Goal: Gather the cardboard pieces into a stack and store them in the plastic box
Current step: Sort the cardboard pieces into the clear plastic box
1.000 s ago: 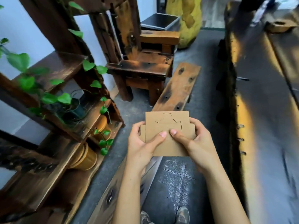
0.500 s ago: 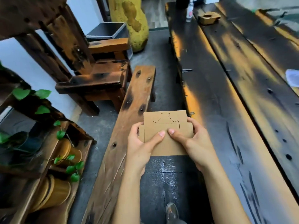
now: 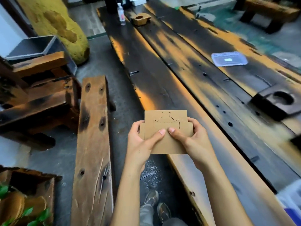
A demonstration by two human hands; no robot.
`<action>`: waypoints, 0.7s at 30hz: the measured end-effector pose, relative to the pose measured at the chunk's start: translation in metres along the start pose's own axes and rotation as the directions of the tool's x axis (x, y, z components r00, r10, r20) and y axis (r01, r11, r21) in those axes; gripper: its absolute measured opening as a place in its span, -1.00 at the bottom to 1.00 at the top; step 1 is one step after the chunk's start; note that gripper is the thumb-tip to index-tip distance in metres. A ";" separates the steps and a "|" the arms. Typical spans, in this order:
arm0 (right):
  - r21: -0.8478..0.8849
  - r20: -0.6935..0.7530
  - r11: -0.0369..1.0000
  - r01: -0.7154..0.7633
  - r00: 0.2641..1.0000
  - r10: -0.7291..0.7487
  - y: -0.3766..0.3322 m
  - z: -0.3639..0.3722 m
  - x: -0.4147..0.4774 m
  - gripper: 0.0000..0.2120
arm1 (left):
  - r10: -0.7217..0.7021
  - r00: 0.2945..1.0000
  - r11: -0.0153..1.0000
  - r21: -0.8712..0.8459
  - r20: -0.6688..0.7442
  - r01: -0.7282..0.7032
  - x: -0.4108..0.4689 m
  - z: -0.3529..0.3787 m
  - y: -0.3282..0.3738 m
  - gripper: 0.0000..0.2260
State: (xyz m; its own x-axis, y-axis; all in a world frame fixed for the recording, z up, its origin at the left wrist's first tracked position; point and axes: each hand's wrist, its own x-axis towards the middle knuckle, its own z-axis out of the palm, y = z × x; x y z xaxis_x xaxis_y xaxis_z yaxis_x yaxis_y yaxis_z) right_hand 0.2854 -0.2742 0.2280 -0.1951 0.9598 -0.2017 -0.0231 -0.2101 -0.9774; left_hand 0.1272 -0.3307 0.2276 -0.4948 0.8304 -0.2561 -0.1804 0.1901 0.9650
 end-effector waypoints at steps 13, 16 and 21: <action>0.046 -0.370 0.998 0.053 0.928 -0.032 -0.006 -0.023 -0.015 -0.53 | 0.018 0.921 0.999 0.027 0.389 -0.031 0.036 0.039 0.009 -0.42; 0.058 -0.448 0.997 0.055 0.894 -0.024 -0.004 -0.020 -0.023 -0.53 | 0.000 0.884 0.998 0.050 0.468 -0.026 0.042 0.041 0.006 -0.43; 0.054 -0.571 0.997 0.056 0.821 -0.015 -0.001 -0.019 -0.038 -0.51 | -0.034 0.822 0.995 0.098 0.568 -0.027 0.046 0.051 0.003 -0.43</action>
State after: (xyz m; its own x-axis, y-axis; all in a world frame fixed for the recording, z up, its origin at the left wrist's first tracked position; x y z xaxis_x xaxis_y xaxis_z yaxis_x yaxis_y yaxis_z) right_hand 0.3117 -0.3073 0.2352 0.3999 0.8972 -0.1874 -0.0872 -0.1663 -0.9822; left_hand 0.1479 -0.2654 0.2213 0.0818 0.9738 -0.2120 -0.0826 0.2186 0.9723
